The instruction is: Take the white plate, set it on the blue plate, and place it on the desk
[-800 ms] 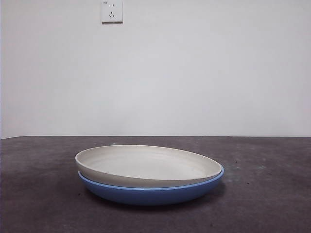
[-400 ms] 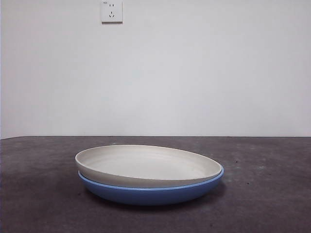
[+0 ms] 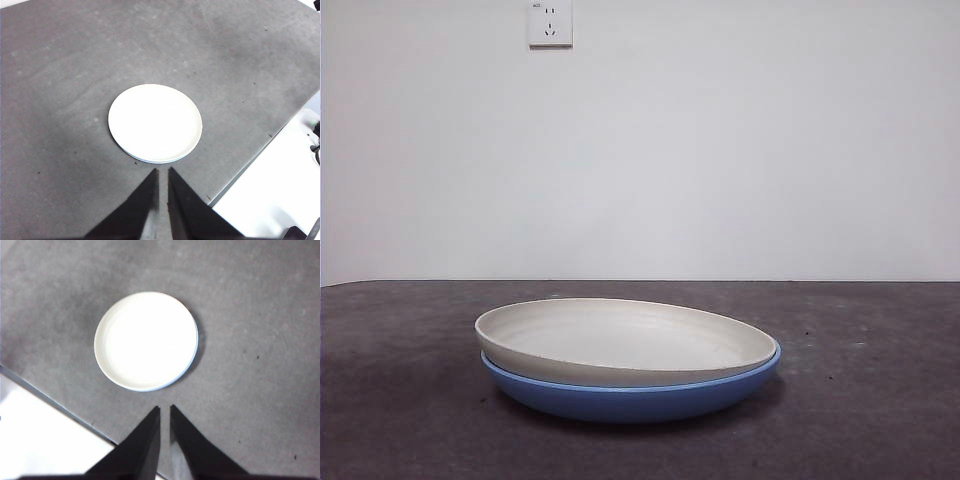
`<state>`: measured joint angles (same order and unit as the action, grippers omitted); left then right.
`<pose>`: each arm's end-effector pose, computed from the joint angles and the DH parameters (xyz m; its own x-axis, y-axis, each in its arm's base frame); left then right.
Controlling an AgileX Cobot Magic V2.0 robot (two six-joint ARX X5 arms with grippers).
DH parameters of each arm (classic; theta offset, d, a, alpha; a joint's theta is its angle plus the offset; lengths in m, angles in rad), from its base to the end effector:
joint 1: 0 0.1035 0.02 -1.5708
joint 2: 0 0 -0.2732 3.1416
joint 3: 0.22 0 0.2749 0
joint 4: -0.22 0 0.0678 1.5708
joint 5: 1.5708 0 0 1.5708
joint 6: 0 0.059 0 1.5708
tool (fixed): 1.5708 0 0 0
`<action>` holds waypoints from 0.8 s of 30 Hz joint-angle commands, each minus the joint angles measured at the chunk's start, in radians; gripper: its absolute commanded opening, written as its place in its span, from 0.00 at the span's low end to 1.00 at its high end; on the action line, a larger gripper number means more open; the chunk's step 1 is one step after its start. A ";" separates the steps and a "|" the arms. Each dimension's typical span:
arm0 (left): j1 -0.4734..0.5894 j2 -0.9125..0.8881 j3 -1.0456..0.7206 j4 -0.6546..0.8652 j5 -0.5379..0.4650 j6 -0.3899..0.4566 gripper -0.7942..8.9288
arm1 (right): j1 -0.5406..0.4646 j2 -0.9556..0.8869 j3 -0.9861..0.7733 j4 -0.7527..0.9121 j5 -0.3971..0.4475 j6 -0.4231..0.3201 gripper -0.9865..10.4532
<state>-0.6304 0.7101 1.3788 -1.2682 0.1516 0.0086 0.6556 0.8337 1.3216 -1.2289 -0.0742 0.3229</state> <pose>0.0677 -0.0604 0.4238 0.5703 -0.6031 -0.5578 0.6873 0.7221 -0.0781 0.1072 0.0880 0.3991 0.5380 0.5073 -0.6732 -0.4479 0.8486 0.2816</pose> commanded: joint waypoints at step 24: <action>0.240 -0.019 -0.109 0.108 0.014 -0.005 0.11 | 0.010 0.006 0.015 0.033 0.004 0.010 0.10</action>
<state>-0.4122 0.6895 1.2827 -1.1797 0.1627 0.0086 0.6556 0.8337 1.3216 -1.2041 -0.0742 0.3225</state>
